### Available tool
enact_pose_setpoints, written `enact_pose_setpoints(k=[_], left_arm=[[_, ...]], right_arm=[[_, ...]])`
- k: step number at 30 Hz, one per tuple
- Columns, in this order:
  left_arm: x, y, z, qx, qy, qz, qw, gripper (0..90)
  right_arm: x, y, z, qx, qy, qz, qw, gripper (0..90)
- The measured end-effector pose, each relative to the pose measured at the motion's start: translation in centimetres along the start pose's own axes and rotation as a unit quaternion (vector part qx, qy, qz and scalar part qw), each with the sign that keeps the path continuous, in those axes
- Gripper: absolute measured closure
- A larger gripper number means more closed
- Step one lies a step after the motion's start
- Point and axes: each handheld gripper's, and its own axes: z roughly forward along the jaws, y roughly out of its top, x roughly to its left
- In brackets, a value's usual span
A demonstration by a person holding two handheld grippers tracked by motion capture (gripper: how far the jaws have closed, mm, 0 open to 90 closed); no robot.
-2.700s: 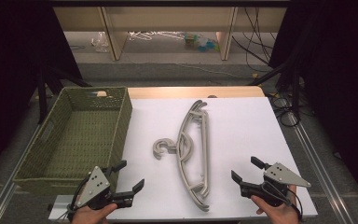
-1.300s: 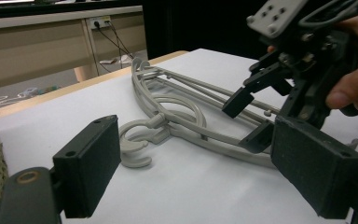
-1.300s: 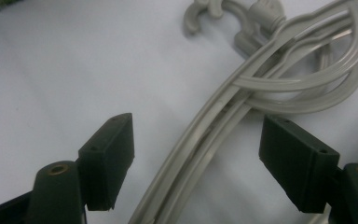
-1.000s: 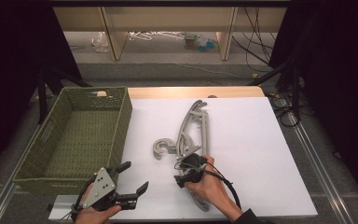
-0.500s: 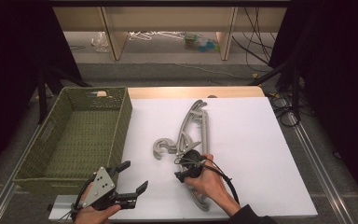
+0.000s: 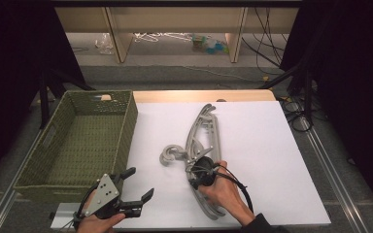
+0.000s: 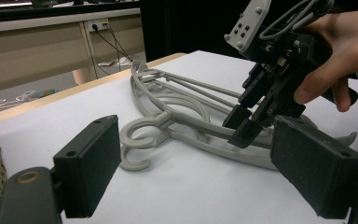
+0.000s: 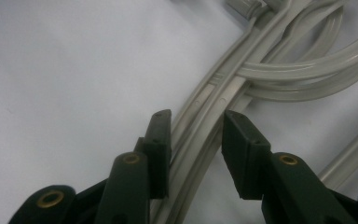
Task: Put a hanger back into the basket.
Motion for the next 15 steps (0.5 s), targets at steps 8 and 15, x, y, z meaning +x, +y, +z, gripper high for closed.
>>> enact_pose_setpoints(k=[8,15], left_arm=[[-0.03,-0.02,0.12,0.005,0.000,0.005,1.0000,16.1],[0.03,-0.02,0.07,0.003,0.001,0.003,1.0000,16.2]], right_arm=[[-0.02,0.21,0.73,0.009,-0.008,0.005,0.9999,55.8],[0.09,0.49,0.26,0.005,-0.010,-0.015,0.9998,65.5]])
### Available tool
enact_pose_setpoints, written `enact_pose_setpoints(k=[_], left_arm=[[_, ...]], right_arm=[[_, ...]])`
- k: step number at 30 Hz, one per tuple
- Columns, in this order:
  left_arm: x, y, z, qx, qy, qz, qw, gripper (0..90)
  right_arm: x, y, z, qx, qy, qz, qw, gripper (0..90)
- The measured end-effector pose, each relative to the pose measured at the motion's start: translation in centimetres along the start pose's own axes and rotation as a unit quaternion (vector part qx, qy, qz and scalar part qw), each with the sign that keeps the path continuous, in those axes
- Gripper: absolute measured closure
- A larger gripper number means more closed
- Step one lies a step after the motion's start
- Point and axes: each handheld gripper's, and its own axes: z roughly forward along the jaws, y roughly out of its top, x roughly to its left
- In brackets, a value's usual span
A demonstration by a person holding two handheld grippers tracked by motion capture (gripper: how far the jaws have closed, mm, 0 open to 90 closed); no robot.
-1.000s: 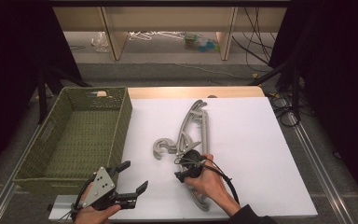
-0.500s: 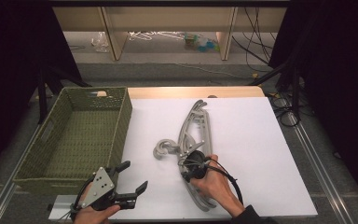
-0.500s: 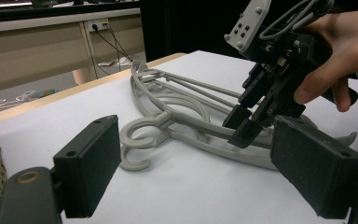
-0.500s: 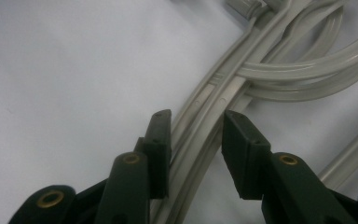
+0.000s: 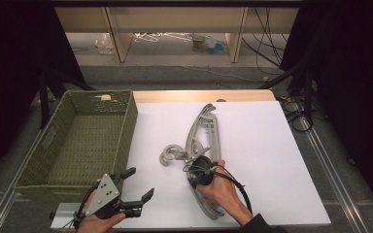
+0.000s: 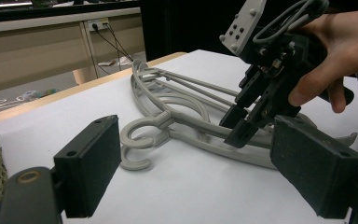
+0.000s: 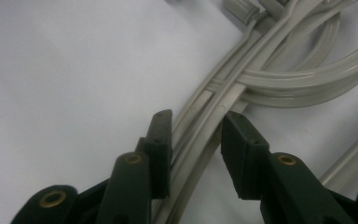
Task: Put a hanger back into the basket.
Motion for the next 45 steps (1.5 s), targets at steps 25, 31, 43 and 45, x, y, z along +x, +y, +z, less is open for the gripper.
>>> enact_pose_setpoints(k=[25,31,43,45], left_arm=[[0.1,0.0,-0.2,-0.003,0.000,0.002,1.0000,16.2],[0.3,0.1,-0.4,-0.006,0.003,0.000,1.0000,16.2],[0.4,2.3,1.3,0.065,0.003,0.039,0.9971,24.7],[0.1,2.6,2.3,0.095,-0.005,0.059,0.9937,25.4]], right_arm=[[1.1,-0.7,-3.5,0.027,0.062,-0.052,0.9964,81.9],[1.2,-0.7,-3.9,0.057,0.048,-0.105,0.9918,82.4],[-2.2,-3.1,-6.6,0.042,0.102,-0.152,0.9821,82.5],[-2.7,-3.6,-7.0,0.040,0.108,-0.152,0.9816,82.5]])
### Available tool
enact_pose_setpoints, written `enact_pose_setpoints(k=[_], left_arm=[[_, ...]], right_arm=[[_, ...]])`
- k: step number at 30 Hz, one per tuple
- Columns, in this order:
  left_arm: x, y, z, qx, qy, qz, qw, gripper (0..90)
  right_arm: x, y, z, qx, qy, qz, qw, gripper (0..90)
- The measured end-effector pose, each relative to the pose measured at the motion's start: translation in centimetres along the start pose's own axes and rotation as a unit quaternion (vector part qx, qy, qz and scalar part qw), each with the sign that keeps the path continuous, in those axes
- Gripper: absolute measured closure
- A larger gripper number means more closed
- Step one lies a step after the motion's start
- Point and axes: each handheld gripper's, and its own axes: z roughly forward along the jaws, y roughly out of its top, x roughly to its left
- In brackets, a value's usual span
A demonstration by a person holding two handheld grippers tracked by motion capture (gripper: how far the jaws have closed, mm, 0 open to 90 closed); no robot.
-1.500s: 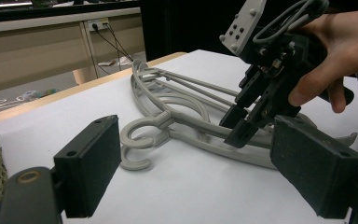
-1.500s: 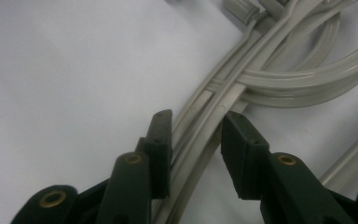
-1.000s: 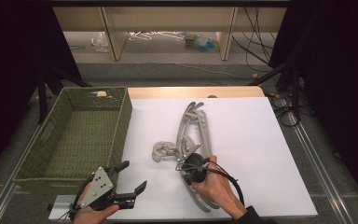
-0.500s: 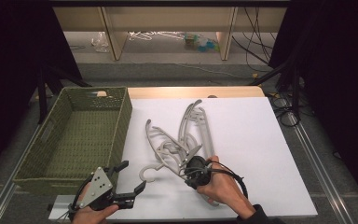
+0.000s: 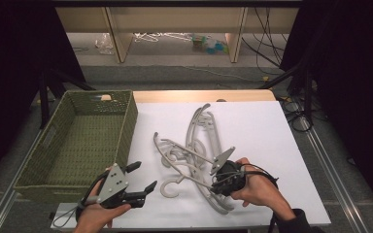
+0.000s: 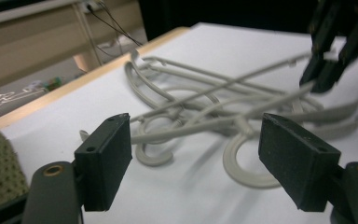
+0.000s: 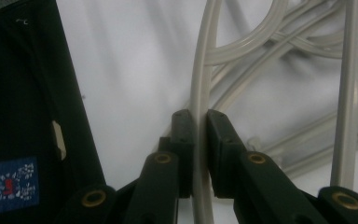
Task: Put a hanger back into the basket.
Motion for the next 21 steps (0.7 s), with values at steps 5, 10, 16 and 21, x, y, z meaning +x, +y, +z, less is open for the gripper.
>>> enact_pose_setpoints(k=[5,10,16,21], left_arm=[[-0.2,1.2,3.2,0.074,-0.014,0.049,0.9959,29.5],[-0.5,1.7,6.4,0.137,-0.048,0.112,0.9830,35.1],[-0.6,1.3,8.9,0.164,-0.086,0.161,0.9693,37.6],[-0.6,1.0,9.4,0.160,-0.109,0.192,0.9620,44.2]], right_arm=[[-0.3,-1.2,-0.9,-0.007,0.007,-0.008,0.9999,82.5],[0.0,-1.9,-1.1,-0.008,0.012,-0.014,0.9998,82.5],[0.9,-1.8,-1.3,-0.012,0.022,-0.037,0.9990,82.5],[1.2,-1.6,-1.3,-0.007,0.025,-0.052,0.9983,82.4]])
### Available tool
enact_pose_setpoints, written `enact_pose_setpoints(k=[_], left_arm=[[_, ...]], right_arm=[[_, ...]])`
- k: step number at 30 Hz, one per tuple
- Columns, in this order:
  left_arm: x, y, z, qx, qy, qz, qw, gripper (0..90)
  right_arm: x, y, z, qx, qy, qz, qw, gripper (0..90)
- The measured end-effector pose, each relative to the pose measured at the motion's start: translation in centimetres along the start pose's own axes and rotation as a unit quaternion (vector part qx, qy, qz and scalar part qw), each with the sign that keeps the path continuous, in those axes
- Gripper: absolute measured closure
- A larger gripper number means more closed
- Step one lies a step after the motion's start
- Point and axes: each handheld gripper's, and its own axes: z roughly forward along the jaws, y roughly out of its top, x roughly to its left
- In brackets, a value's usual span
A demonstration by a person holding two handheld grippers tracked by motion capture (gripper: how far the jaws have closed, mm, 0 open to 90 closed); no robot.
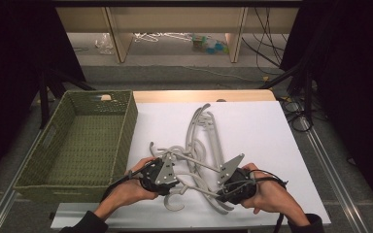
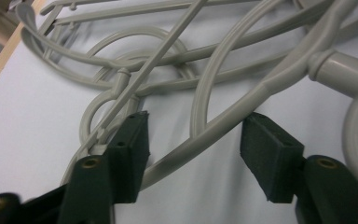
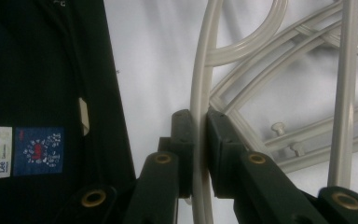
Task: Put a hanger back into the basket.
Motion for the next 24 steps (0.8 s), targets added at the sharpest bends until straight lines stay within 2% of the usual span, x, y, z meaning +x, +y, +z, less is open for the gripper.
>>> enact_pose_setpoints(k=[3,7,11,14,16,18,20,24], left_arm=[[-0.1,-0.2,0.1,-0.005,-0.007,0.037,0.9993,44.7],[-0.2,-0.3,0.3,-0.012,-0.010,0.050,0.9986,48.5],[-0.5,-0.3,0.2,-0.024,-0.031,0.065,0.9971,59.8],[-0.6,-0.3,0.0,-0.018,-0.039,0.090,0.9950,65.0],[-0.5,-0.1,-0.2,-0.021,-0.038,0.089,0.9951,65.7],[-0.5,0.1,-0.5,-0.022,-0.030,0.100,0.9943,67.1],[-0.6,0.4,-0.9,-0.032,-0.026,0.113,0.9928,68.7],[-0.8,1.0,-1.4,-0.046,-0.023,0.118,0.9917,72.3]], right_arm=[[0.0,0.0,-0.1,0.000,0.002,-0.006,1.0000,82.4],[0.1,0.0,-0.3,-0.007,0.011,-0.010,0.9999,82.4],[0.0,0.0,-0.2,-0.009,0.014,-0.009,0.9998,82.4],[-0.1,-0.2,-0.2,-0.013,0.018,-0.012,0.9997,82.2],[-0.3,-0.3,-0.3,-0.019,0.018,-0.014,0.9996,82.1],[-0.5,-0.4,-0.5,-0.027,0.017,-0.016,0.9994,81.7],[-0.7,-0.5,-0.8,-0.033,0.011,-0.020,0.9992,81.0],[-1.5,-1.1,-1.5,-0.043,-0.001,-0.009,0.9990,77.6]])
